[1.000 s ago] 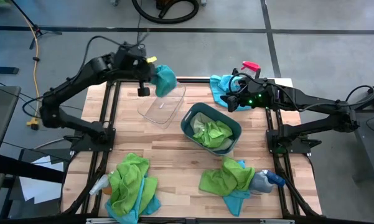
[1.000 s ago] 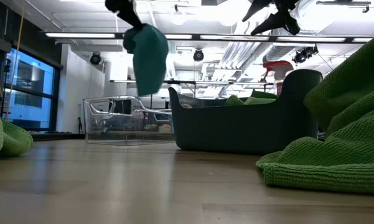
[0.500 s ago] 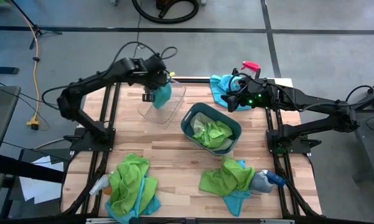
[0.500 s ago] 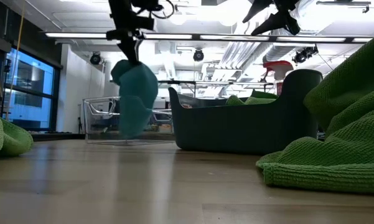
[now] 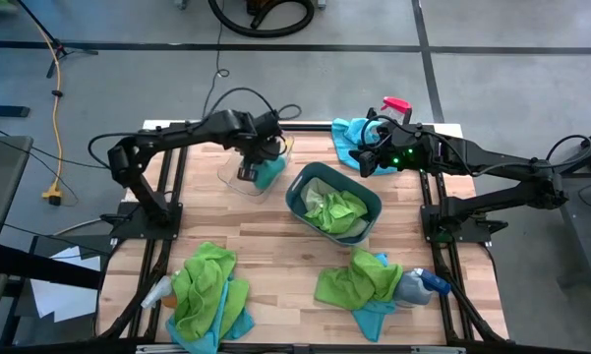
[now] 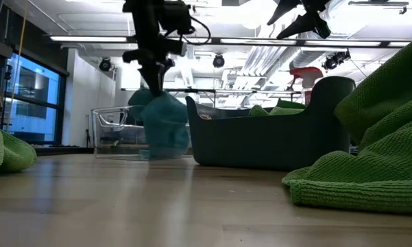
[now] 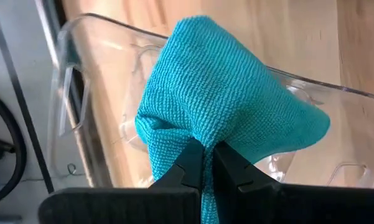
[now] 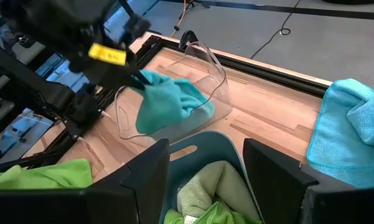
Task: Sort microfiber towel by color & place in baskets
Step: Put the blue microfiber towel into the transparent bin
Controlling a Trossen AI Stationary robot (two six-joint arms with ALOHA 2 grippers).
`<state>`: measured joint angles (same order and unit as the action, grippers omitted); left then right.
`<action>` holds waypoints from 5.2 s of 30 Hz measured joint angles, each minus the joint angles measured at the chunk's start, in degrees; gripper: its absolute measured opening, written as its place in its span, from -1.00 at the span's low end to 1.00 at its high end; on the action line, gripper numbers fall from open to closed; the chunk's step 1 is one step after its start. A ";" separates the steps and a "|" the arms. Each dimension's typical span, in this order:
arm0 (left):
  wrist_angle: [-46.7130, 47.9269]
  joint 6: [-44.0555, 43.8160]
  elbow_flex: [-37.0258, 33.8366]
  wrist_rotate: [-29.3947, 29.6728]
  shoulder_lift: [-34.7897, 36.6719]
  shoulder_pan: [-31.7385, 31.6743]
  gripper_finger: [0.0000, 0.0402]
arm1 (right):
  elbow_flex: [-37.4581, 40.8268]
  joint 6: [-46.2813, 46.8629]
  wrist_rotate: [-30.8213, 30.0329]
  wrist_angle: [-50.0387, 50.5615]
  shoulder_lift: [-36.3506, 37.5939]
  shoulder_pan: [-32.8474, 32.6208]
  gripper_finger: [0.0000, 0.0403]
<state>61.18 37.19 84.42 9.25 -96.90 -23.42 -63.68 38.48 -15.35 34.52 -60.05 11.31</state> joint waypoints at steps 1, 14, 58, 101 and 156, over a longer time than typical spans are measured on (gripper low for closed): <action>-1.39 0.57 -1.29 -0.18 0.14 0.02 -1.00 | 0.00 0.01 0.00 0.00 0.00 0.00 0.01; -15.13 10.56 -14.73 -1.46 1.17 -5.11 -1.00 | 0.00 0.02 0.02 0.02 0.00 0.00 0.01; -23.25 15.67 -22.60 1.70 1.15 -2.85 0.00 | 0.00 2.62 -1.64 -0.07 0.00 -0.07 0.01; -63.62 -51.84 -37.66 -21.13 48.17 -5.71 0.00 | 0.00 5.24 -0.72 -1.40 -0.12 -0.09 0.01; -58.02 -55.64 -43.14 -10.52 62.59 -3.46 0.00 | -0.75 28.74 -4.76 9.40 -49.20 22.33 -0.69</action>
<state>3.16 -18.45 41.28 -1.28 -34.30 -26.87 -64.43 67.23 -20.12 43.92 -109.25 33.64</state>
